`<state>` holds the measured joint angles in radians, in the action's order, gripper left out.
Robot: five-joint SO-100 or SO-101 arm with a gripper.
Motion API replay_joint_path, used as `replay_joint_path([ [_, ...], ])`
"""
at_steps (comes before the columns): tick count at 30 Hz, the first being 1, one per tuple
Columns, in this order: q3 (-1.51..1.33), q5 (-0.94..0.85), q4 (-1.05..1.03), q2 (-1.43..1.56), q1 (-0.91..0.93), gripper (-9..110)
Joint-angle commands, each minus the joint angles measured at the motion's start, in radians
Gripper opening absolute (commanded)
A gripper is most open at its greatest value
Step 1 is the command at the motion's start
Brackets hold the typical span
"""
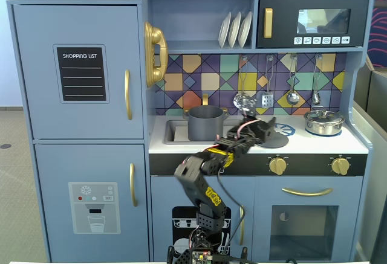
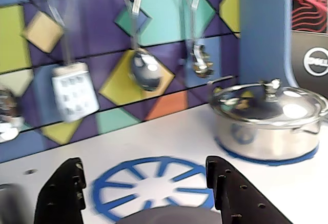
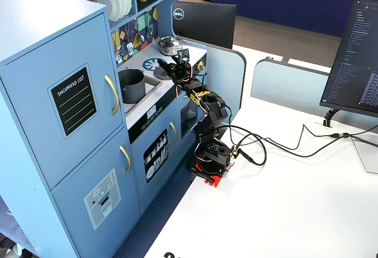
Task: Take off the lid from the gray recipient and place it on the counter
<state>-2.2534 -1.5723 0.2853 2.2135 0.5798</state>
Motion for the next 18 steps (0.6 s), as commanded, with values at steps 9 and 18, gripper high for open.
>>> replay_joint_path([
  [9,0.121,0.025,-1.114,0.67,-0.236,4],
  [18,-0.003,-0.063,-1.489,0.747,-0.489,0],
])
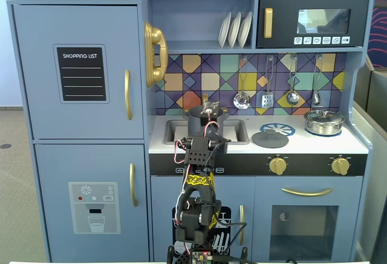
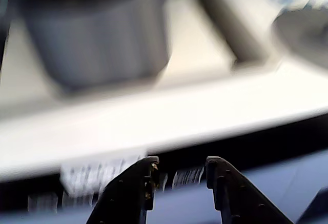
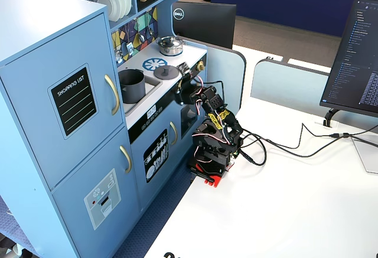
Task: Take off the lid from the gray recipient and place it on the counter
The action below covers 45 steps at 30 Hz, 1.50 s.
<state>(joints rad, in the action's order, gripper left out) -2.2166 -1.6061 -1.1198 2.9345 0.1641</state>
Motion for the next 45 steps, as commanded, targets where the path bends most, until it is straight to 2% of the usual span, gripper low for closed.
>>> replay_joint_path([
  [1,-0.087,-0.002,-0.089,0.038,-0.106,0],
  [9,-0.571,0.074,0.104,0.132,-0.161,0],
  [15,-0.779,0.107,0.043,0.241,-0.175,0],
  [22,-0.784,0.13,-0.241,0.242,-0.192,0],
  [29,-0.784,0.097,-0.402,0.244,-0.186,0],
  [45,-0.784,0.095,-0.41,0.244,-0.176,3],
])
